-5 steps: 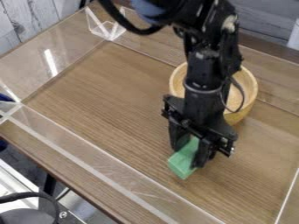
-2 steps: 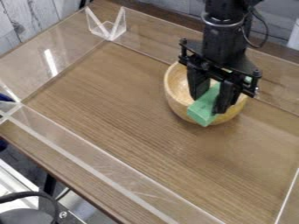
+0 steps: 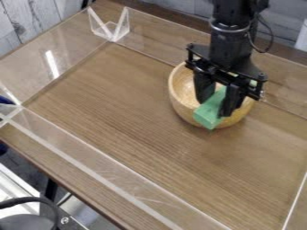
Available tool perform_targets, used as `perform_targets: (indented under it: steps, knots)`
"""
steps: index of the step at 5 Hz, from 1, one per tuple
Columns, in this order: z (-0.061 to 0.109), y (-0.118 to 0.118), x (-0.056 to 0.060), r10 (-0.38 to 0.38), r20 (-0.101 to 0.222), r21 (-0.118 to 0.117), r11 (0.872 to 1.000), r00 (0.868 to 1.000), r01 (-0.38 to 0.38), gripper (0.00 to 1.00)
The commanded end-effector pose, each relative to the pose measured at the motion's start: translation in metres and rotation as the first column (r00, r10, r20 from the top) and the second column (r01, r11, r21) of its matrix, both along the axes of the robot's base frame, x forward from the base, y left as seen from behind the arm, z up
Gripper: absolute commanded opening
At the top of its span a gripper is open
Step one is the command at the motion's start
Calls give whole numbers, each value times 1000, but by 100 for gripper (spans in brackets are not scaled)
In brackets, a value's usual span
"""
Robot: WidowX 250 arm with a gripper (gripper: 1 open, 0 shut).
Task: Put the green block in the brown bowl
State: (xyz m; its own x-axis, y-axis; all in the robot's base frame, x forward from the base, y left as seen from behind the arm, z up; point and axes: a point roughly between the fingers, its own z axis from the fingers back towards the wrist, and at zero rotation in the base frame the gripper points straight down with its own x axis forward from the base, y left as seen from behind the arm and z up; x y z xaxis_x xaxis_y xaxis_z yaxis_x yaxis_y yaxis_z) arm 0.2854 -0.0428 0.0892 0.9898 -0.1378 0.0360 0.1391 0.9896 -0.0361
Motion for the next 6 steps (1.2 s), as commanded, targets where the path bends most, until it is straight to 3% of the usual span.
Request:
perform_targets:
  steps: [1,6]
  knots:
    - [10,3,16,11,55,-2,1000,998,-11,0]
    - [-9,9,29,32,34,7,999,999,-33,0]
